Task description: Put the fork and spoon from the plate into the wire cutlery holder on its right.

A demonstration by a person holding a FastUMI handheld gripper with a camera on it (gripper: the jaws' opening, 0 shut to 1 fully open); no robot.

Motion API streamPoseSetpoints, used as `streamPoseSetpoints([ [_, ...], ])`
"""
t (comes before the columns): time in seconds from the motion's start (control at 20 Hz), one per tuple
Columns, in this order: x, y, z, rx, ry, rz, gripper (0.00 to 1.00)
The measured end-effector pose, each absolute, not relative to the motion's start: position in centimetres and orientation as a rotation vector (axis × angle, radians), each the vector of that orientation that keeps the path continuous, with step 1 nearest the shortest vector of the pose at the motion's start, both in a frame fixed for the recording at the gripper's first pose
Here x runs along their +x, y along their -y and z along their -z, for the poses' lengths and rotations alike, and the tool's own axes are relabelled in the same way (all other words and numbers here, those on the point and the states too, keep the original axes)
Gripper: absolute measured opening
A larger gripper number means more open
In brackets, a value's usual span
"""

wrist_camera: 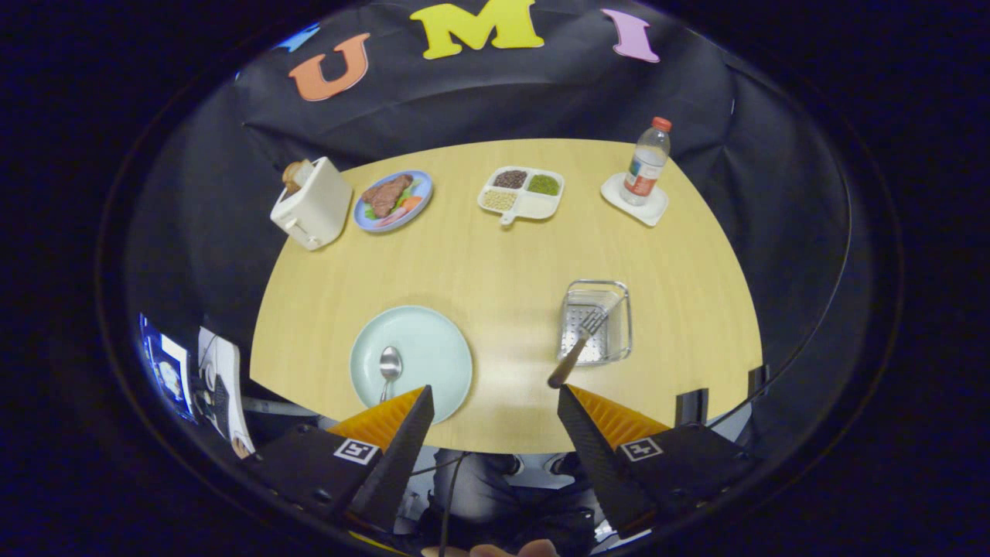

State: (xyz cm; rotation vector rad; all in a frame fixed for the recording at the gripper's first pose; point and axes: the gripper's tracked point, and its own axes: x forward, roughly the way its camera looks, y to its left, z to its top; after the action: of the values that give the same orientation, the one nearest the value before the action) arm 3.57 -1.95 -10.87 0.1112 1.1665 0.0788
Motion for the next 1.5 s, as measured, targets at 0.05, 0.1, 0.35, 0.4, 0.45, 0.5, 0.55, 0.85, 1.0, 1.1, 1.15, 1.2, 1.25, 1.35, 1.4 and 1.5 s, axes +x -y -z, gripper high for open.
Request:
streamPoseSetpoints([
  [0.05,2.5,0.0,11.7,0.093,-1.182,-0.12,0.97],
  [0.1,1.9,-1.3,12.2,0.079,-1.191,-0.144,0.97],
  [0.35,0.2,-6.9,16.1,0.046,-1.239,-0.189,0.97],
  [0.4,0.0,-8.1,17.1,0.039,-1.255,-0.197,0.97],
  [0.45,0.1,-8.9,17.8,0.037,-1.267,-0.199,0.97],
  [0.5,0.1,-9.8,18.5,0.041,-1.28,-0.2,0.97],
  [0.55,0.1,-10.8,19.2,0.04,-1.293,-0.202,0.97],
  [0.85,0.7,-13.0,23.8,0.013,-1.335,-0.166,0.94],
  [1.0,0.7,-13.6,26.5,0.025,-1.374,-0.143,0.93],
  [1.1,1.3,-13.7,26.9,0.047,-1.373,-0.122,0.84],
  [1.15,1.6,-13.6,27.0,0.046,-1.372,-0.111,0.79],
  [1.2,1.6,-13.7,27.0,0.046,-1.374,-0.106,0.72],
  [1.25,1.5,-13.7,27.1,0.043,-1.38,-0.105,0.65],
  [1.35,1.2,-13.8,27.2,0.025,-1.391,-0.111,0.51],
  [1.4,1.1,-13.7,27.4,0.017,-1.395,-0.11,0.45],
  [1.5,0.8,-13.9,28.4,0.028,-1.402,-0.1,0.34],
])
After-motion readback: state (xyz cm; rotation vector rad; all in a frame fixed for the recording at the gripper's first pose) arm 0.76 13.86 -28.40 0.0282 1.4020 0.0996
